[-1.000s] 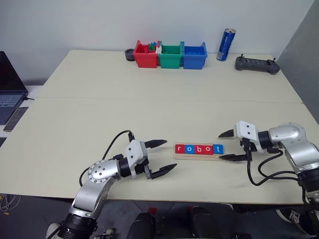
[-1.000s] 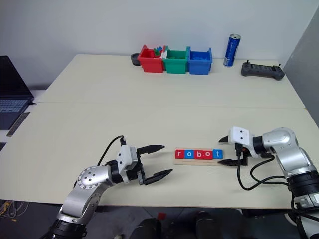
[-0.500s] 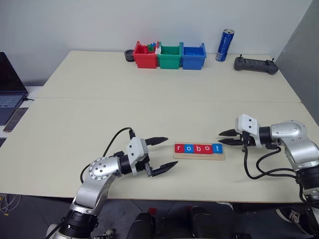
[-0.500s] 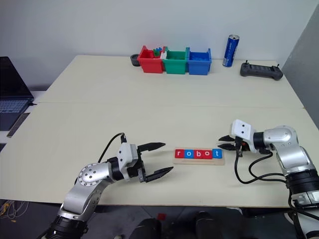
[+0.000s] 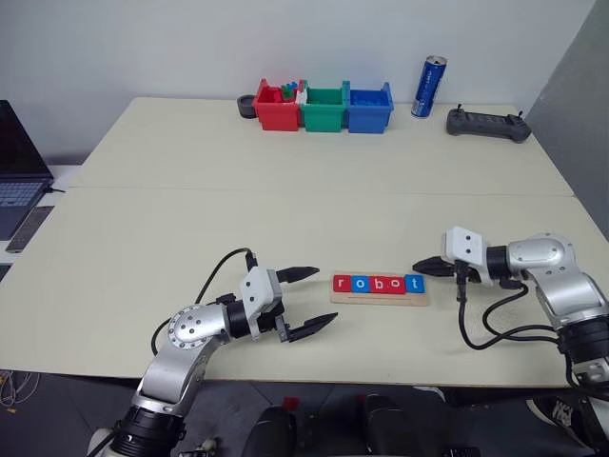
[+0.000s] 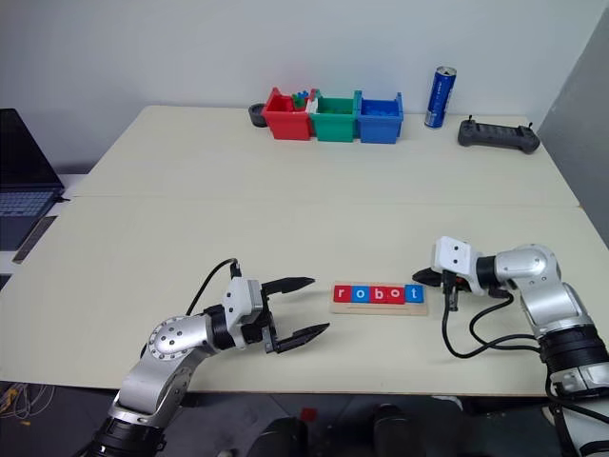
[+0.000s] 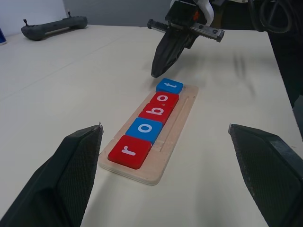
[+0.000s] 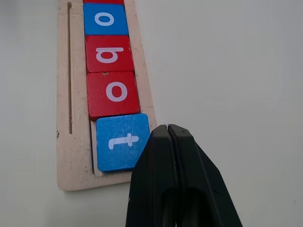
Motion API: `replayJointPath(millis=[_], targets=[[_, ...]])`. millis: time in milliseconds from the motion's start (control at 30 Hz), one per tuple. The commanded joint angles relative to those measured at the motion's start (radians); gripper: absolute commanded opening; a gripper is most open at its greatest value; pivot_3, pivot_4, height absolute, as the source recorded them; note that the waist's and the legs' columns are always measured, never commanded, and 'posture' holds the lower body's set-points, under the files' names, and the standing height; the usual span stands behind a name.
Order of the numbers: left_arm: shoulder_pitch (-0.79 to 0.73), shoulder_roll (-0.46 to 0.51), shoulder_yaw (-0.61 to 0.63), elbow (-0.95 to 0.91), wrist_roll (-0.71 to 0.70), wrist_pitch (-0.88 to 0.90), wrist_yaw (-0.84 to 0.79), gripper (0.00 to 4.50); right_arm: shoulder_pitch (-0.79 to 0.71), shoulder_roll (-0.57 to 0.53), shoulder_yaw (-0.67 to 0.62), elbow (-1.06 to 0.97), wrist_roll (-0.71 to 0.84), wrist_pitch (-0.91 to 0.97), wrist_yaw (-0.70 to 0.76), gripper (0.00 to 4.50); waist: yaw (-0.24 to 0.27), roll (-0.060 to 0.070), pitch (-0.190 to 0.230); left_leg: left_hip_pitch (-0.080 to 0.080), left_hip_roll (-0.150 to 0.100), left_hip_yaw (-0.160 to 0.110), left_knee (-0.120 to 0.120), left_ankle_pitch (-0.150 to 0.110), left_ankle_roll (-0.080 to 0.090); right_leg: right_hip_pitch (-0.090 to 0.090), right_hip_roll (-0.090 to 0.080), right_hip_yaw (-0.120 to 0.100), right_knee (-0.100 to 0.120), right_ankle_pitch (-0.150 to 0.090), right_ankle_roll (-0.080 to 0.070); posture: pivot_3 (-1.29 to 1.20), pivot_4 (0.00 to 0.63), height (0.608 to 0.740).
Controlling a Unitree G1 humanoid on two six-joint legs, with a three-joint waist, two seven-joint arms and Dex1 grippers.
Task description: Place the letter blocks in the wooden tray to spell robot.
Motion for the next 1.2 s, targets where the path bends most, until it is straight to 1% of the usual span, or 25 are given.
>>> replayJointPath(millis=[33,467,733,900,1000,1200], targets=[[-0.005,0.002,0.005,-0.038,-0.017,-0.007,0.004,4.5,-0.008,-0.006,-0.007,-0.009,-0.005,-0.028,0.004,0.04,0.0,0.0,0.0,0.0,0.0,0.0,0.0,0.0,0.0,0.0,0.0,0.0,0.0,0.0,0.0,0.0,0.15,0.74],[-0.006,-0.002,-0.001,-0.036,-0.017,-0.011,-0.001,4.5,0.026,-0.017,0.001,-0.053,-0.02,-0.06,0.009,0.04,0.0,0.0,0.0,0.0,0.0,0.0,0.0,0.0,0.0,0.0,0.0,0.0,0.0,0.0,0.0,0.0,0.15,0.74],[-0.011,-0.005,-0.003,-0.028,-0.015,-0.016,-0.005,4.5,-0.009,-0.001,-0.013,-0.016,-0.017,-0.048,-0.012,0.04,0.0,0.0,0.0,0.0,0.0,0.0,0.0,0.0,0.0,0.0,0.0,0.0,0.0,0.0,0.0,0.0,0.15,0.74],[-0.011,-0.008,-0.004,-0.025,-0.013,-0.016,-0.003,4.5,-0.038,-0.001,-0.004,0.033,-0.045,-0.079,-0.029,0.04,0.0,0.0,0.0,0.0,0.0,0.0,0.0,0.0,0.0,0.0,0.0,0.0,0.0,0.0,0.0,0.0,0.15,0.74],[-0.012,-0.009,-0.005,-0.024,-0.012,-0.017,-0.001,4.5,-0.033,0.0,0.005,0.047,-0.048,-0.097,-0.021,0.04,0.0,0.0,0.0,0.0,0.0,0.0,0.0,0.0,0.0,0.0,0.0,0.0,0.0,0.0,0.0,0.0,0.15,0.74],[-0.004,-0.003,0.001,-0.024,-0.012,-0.022,-0.002,4.5,-0.004,-0.006,0.017,0.012,-0.042,-0.114,0.003,0.04,0.0,0.0,0.0,0.0,0.0,0.0,0.0,0.0,0.0,0.0,0.0,0.0,0.0,0.0,0.0,0.0,0.15,0.74]])
